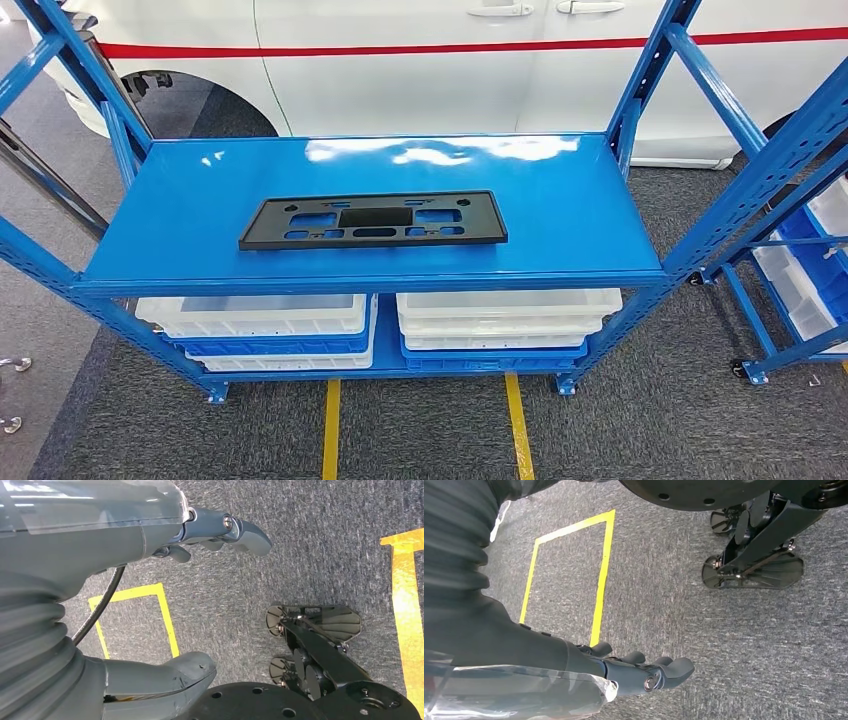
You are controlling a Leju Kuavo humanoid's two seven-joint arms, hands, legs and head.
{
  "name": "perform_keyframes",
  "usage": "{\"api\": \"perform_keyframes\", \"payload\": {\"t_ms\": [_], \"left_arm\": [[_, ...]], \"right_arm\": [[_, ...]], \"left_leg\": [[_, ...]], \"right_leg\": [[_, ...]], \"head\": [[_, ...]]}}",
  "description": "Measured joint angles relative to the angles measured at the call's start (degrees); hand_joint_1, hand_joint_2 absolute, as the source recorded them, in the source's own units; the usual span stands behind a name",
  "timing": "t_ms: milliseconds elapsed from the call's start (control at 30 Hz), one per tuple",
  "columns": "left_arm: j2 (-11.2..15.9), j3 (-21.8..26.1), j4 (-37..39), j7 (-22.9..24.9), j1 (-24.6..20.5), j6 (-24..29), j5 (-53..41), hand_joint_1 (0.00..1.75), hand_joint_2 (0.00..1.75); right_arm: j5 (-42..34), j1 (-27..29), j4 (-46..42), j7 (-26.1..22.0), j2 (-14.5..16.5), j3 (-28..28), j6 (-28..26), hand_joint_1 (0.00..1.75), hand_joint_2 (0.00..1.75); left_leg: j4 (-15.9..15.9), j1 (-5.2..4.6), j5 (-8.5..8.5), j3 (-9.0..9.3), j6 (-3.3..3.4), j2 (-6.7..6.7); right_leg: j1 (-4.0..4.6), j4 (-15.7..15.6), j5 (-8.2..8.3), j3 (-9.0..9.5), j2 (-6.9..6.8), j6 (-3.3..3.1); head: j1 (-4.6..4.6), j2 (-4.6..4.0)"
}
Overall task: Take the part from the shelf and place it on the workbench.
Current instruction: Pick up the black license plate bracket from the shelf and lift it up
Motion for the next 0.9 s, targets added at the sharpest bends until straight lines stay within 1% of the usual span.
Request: {"api": "perform_keyframes", "payload": {"t_ms": [567, 633, 700, 767, 900], "left_arm": [[0.0, 0.0, 0.0, 0.0, 0.0, 0.0, 0.0, 0.00, 1.75], [0.0, 0.0, 0.0, 0.0, 0.0, 0.0, 0.0, 0.00, 0.87], [0.0, 0.0, 0.0, 0.0, 0.0, 0.0, 0.0, 0.00, 0.00], [0.0, 0.0, 0.0, 0.0, 0.0, 0.0, 0.0, 0.00, 0.00], [0.0, 0.0, 0.0, 0.0, 0.0, 0.0, 0.0, 0.00, 0.00]], "right_arm": [[0.0, 0.0, 0.0, 0.0, 0.0, 0.0, 0.0, 0.00, 1.75], [0.0, 0.0, 0.0, 0.0, 0.0, 0.0, 0.0, 0.00, 0.87], [0.0, 0.0, 0.0, 0.0, 0.0, 0.0, 0.0, 0.00, 0.87], [0.0, 0.0, 0.0, 0.0, 0.0, 0.0, 0.0, 0.00, 1.75], [0.0, 0.0, 0.0, 0.0, 0.0, 0.0, 0.0, 0.00, 1.75]], "left_leg": [[0.0, 0.00, 0.00, 0.00, 0.00, 0.00], [0.0, 0.00, 0.00, 0.01, 0.00, 0.00], [0.0, 0.00, 0.00, 0.00, 0.00, 0.00], [0.0, 0.00, 0.00, 0.01, 0.00, 0.00], [0.0, 0.00, 0.00, 0.00, 0.00, 0.00]], "right_leg": [[0.00, 0.0, 0.00, 0.01, 0.00, 0.00], [0.00, 0.0, 0.00, 0.01, 0.00, 0.00], [0.00, 0.0, 0.00, 0.01, 0.00, 0.00], [0.00, 0.0, 0.00, 0.00, 0.00, 0.00], [0.00, 0.0, 0.00, 0.00, 0.00, 0.00]], "head": [[0.00, 0.00], [0.00, 0.01], [0.00, 0.00], [0.00, -0.01], [0.00, 0.01]]}}
